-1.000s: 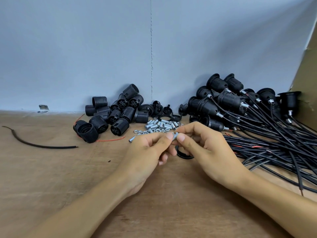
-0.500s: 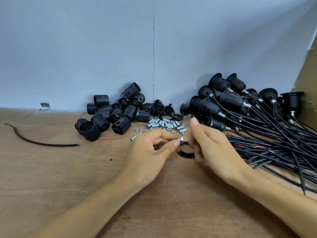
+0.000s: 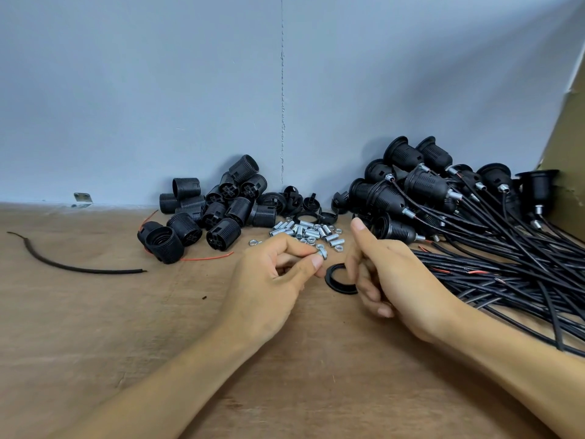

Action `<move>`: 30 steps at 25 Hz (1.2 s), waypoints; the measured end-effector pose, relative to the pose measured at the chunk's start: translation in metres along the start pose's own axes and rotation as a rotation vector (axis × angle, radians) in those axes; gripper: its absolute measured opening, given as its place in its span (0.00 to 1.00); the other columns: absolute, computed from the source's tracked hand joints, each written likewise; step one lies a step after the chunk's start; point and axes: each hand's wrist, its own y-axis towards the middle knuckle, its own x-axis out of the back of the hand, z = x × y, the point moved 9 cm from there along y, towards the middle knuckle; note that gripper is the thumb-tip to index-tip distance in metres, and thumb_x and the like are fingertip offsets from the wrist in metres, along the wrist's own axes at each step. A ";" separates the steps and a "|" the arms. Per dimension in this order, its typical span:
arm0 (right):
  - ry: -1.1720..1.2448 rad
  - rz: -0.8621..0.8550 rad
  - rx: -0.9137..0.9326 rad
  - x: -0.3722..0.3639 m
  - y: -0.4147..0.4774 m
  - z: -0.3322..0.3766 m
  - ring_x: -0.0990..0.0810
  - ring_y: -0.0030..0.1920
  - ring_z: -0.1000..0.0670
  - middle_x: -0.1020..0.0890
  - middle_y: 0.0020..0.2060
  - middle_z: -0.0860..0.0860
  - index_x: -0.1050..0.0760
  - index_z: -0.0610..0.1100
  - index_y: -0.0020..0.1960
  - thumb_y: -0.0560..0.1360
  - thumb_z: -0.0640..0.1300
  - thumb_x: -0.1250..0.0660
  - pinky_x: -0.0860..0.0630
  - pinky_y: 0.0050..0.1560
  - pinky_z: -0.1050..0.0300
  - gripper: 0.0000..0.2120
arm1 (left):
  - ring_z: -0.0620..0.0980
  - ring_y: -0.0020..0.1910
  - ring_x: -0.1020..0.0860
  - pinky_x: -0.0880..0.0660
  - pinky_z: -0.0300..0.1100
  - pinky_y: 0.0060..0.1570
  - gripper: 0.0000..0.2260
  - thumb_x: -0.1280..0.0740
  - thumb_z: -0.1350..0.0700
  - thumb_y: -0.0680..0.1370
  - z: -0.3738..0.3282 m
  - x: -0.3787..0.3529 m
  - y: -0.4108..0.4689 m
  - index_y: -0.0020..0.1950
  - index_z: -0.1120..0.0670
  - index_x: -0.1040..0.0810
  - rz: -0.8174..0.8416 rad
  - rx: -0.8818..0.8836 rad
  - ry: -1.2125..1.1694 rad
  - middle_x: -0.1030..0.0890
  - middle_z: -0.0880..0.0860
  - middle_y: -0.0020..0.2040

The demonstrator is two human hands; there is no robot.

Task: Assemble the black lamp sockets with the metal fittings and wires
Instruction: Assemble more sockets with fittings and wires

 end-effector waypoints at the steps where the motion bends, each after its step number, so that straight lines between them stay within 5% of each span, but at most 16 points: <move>1: 0.053 0.006 -0.008 0.000 0.000 -0.001 0.36 0.18 0.50 0.28 0.25 0.46 0.22 0.43 0.43 0.78 0.67 0.44 0.40 0.23 0.64 0.28 | 0.38 0.30 0.24 0.29 0.30 0.35 0.06 0.27 0.56 0.78 0.000 -0.001 0.000 0.43 0.46 0.18 0.004 -0.005 -0.004 0.14 0.46 0.38; 6: 0.051 0.010 -0.072 0.000 0.000 -0.006 0.40 0.17 0.51 0.33 0.21 0.47 0.22 0.42 0.37 0.76 0.70 0.45 0.43 0.26 0.60 0.32 | 0.40 0.30 0.25 0.29 0.32 0.33 0.09 0.27 0.52 0.76 -0.007 -0.001 0.000 0.39 0.39 0.22 0.002 -0.069 -0.036 0.14 0.48 0.38; 9: 0.113 0.076 -0.086 -0.006 -0.001 -0.003 0.38 0.18 0.52 0.30 0.25 0.47 0.19 0.44 0.46 0.74 0.71 0.43 0.42 0.24 0.63 0.31 | 0.40 0.29 0.25 0.29 0.32 0.33 0.07 0.27 0.50 0.75 -0.008 -0.003 0.000 0.38 0.41 0.22 0.018 -0.083 -0.065 0.14 0.49 0.37; 11: 0.092 0.050 -0.119 -0.003 -0.001 -0.006 0.40 0.17 0.52 0.34 0.22 0.48 0.24 0.42 0.37 0.75 0.71 0.44 0.43 0.24 0.63 0.32 | 0.40 0.30 0.24 0.28 0.33 0.33 0.05 0.27 0.46 0.73 -0.008 -0.006 0.000 0.39 0.42 0.21 0.036 -0.076 -0.073 0.14 0.49 0.37; 16: 0.058 -0.129 -0.060 0.017 0.004 -0.009 0.38 0.18 0.51 0.32 0.23 0.49 0.25 0.40 0.44 0.83 0.59 0.45 0.42 0.23 0.63 0.24 | 0.40 0.32 0.23 0.27 0.33 0.34 0.06 0.27 0.49 0.74 -0.002 -0.006 0.000 0.40 0.41 0.21 0.044 -0.041 -0.048 0.13 0.48 0.39; 20: -0.402 -0.290 0.110 0.036 0.022 0.011 0.28 0.23 0.55 0.23 0.27 0.53 0.21 0.49 0.45 0.81 0.50 0.37 0.34 0.24 0.67 0.09 | 0.42 0.30 0.25 0.28 0.33 0.33 0.11 0.28 0.55 0.79 0.010 -0.004 0.004 0.40 0.42 0.22 0.037 0.048 -0.014 0.13 0.47 0.39; 22: -0.697 -0.349 0.193 0.034 0.047 0.025 0.22 0.36 0.57 0.19 0.36 0.55 0.20 0.50 0.50 0.78 0.46 0.34 0.30 0.34 0.71 0.04 | 0.42 0.29 0.25 0.29 0.32 0.32 0.08 0.29 0.56 0.80 0.017 -0.003 0.005 0.43 0.47 0.23 0.027 0.097 -0.012 0.13 0.48 0.40; 25: -1.011 -0.274 0.125 0.021 0.094 0.023 0.24 0.57 0.42 0.24 0.55 0.42 0.22 0.42 0.59 0.79 0.45 0.34 0.26 0.55 0.55 0.12 | 0.42 0.29 0.26 0.28 0.32 0.32 0.05 0.31 0.58 0.81 0.024 -0.001 0.006 0.45 0.54 0.24 0.013 0.150 -0.044 0.13 0.48 0.41; 28: -1.117 -0.236 -0.045 0.015 0.120 0.010 0.26 0.43 0.39 0.30 0.40 0.44 0.33 0.42 0.36 0.79 0.42 0.35 0.30 0.41 0.53 0.14 | 0.42 0.29 0.25 0.28 0.34 0.32 0.05 0.32 0.60 0.81 0.028 -0.002 0.007 0.46 0.54 0.24 0.020 0.181 -0.045 0.12 0.49 0.42; 30: -1.149 -0.262 -0.108 0.019 0.124 0.007 0.29 0.37 0.42 0.34 0.35 0.46 0.37 0.42 0.34 0.78 0.37 0.36 0.31 0.39 0.54 0.16 | 0.43 0.31 0.25 0.28 0.39 0.36 0.06 0.32 0.61 0.81 0.031 -0.001 0.007 0.46 0.52 0.23 0.014 0.198 -0.036 0.13 0.51 0.42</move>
